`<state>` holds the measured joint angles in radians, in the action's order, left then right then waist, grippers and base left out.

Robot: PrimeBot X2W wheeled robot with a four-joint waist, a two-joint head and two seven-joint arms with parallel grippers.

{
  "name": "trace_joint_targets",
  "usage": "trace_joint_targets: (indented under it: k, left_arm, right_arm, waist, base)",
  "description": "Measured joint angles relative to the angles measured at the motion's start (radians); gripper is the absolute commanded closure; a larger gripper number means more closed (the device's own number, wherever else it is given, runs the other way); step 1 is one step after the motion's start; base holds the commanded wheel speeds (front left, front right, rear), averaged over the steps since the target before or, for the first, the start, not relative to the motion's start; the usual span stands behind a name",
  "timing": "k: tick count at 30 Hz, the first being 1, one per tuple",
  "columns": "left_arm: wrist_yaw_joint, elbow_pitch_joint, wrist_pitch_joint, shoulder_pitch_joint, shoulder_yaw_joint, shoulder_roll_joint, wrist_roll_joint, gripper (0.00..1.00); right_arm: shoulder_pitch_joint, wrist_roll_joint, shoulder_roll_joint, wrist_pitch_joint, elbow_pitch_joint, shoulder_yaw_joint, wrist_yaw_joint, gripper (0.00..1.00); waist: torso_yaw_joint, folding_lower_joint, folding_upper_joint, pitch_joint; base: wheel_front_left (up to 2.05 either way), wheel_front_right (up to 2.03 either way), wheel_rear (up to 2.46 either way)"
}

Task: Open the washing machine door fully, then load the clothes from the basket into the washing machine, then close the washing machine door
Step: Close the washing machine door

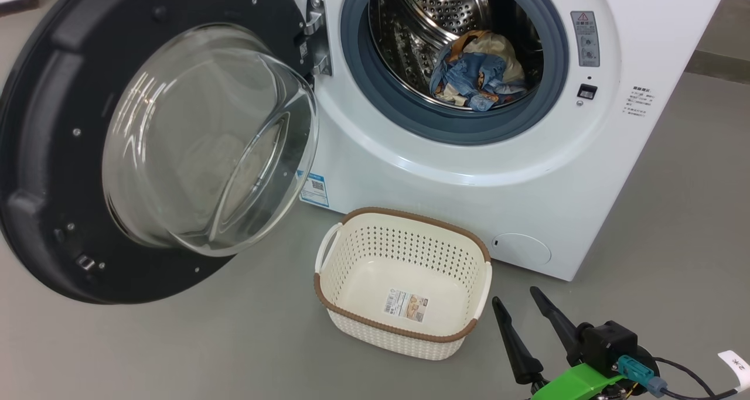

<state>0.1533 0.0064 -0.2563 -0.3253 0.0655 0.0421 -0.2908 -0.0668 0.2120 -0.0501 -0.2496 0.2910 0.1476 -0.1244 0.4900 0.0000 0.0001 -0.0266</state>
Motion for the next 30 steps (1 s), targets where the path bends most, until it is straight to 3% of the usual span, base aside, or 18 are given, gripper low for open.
trace_joint_targets:
  k: [6,13,20,30]
  left_arm:
    - [-0.02,-0.016,0.0,0.003,0.04,0.0,-0.044,1.0]
    - [-0.074,-0.018,0.0,0.05,0.143,-0.002,-0.086,1.0]
    - [-0.163,-0.001,0.0,0.138,0.263,-0.004,-0.124,1.0]
    - [-0.244,0.111,0.0,0.316,0.352,0.066,-0.179,1.0]
  right_arm:
    - [0.0,0.0,0.0,0.0,-0.001,-0.002,0.0,0.0]
    - [0.0,0.0,0.0,0.0,-0.003,-0.006,0.0,0.0]
    - [0.001,0.0,0.0,0.0,-0.005,-0.005,0.0,0.0]
    - [0.007,0.0,0.0,0.0,-0.009,-0.007,0.0,0.0]
  waist:
    - [0.001,0.0,0.0,0.007]
    - [0.0,0.0,0.0,0.011]
    - [-0.002,0.0,0.0,0.012]
    - [-0.006,0.0,0.0,0.017]
  base:
    - [0.0,0.0,0.0]
    - [0.0,0.0,0.0]
    - [0.0,0.0,0.0]
    - [0.0,0.0,0.0]
